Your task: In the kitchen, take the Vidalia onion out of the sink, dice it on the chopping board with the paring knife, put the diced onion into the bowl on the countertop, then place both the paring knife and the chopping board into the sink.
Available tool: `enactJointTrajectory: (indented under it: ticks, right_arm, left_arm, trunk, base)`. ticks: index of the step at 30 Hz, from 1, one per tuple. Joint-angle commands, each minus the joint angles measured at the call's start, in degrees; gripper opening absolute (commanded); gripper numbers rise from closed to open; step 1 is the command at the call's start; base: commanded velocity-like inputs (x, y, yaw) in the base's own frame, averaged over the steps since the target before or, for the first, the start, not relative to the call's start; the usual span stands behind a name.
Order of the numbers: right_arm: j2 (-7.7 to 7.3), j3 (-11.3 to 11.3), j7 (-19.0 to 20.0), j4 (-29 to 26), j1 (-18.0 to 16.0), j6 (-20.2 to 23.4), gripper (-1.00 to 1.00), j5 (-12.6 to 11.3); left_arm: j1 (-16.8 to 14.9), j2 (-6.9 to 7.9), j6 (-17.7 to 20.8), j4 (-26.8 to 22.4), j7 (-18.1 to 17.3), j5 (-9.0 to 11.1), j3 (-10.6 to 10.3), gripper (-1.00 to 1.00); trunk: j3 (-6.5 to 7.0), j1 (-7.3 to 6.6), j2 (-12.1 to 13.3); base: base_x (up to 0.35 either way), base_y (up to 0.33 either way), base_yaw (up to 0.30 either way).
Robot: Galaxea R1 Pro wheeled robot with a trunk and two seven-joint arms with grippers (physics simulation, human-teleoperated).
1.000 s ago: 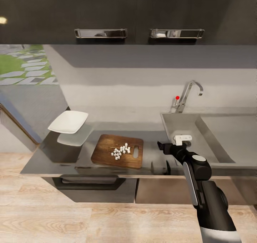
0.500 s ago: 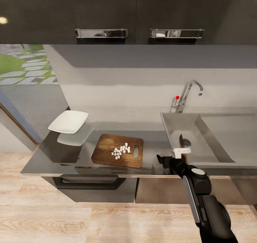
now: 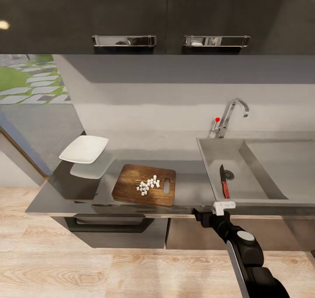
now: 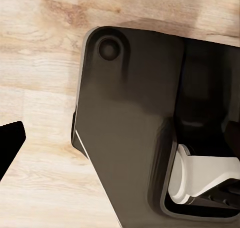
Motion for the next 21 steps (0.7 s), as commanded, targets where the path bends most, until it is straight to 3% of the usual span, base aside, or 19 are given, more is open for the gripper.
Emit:
enactJointTrajectory:
  ticks: [1, 4, 11, 21]
  right_arm:
    - [0.04, -0.2, 0.5, -0.1, 0.1, -0.3, 1.00, 0.5]
    - [-0.01, -0.4, 0.6, -0.1, 0.2, -2.0, 1.00, 0.5]
    - [0.31, -0.4, 0.6, 0.0, 0.2, -13.0, 1.00, 0.4]
    - [0.23, -0.4, 0.8, 0.0, 0.2, -14.7, 1.00, 0.3]
  left_arm:
    - [0.0, -0.03, 0.1, -0.1, -0.6, 0.6, 0.3, 1.00]
    - [0.0, -0.05, 0.1, -0.1, -0.6, 0.6, 0.3, 1.00]
    - [0.0, -0.05, 0.1, -0.1, -0.6, 0.6, 0.3, 1.00]
    - [0.0, -0.10, 0.2, -0.1, -0.6, 0.6, 0.3, 1.00]
  trunk:
    - [-0.09, 0.03, -0.1]
    - [-0.09, 0.03, -0.1]
    - [-0.09, 0.03, -0.1]
    - [-0.09, 0.03, -0.1]
  base:
    - [0.000, 0.000, 0.000]
    - [0.000, 0.000, 0.000]
    - [0.000, 0.000, 0.000]
    - [0.003, 0.065, 0.000]
